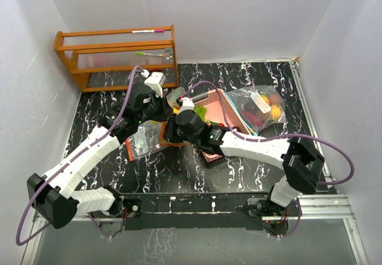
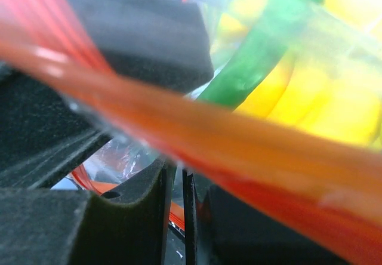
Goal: Place the food in the zip-top bag and seal the zipper
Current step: Place the fake vegetable in the zipper food storage bag.
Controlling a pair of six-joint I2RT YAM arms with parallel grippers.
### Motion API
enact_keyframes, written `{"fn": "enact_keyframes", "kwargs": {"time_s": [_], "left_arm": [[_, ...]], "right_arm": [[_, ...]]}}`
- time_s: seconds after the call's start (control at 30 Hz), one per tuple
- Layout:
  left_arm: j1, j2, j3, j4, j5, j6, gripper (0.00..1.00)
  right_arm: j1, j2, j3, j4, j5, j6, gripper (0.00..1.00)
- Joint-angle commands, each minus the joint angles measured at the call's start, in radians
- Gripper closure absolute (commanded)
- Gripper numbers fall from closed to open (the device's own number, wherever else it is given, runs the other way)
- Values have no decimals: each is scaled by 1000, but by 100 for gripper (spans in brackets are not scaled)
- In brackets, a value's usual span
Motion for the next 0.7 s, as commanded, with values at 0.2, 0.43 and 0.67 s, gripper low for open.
{"fn": "enact_keyframes", "kwargs": {"time_s": [0.2, 0.43, 0.67], "left_arm": [[-8, -11, -74, 72, -22, -10, 100], [-8, 10, -50, 23, -69, 23, 100], [-8, 5, 20, -54, -120, 44, 100]], "right_arm": [[6, -221, -24, -69, 89, -83, 80], [6, -336, -4, -173, 122, -173, 73], [-5, -450, -30, -351, 300, -191, 46]]}}
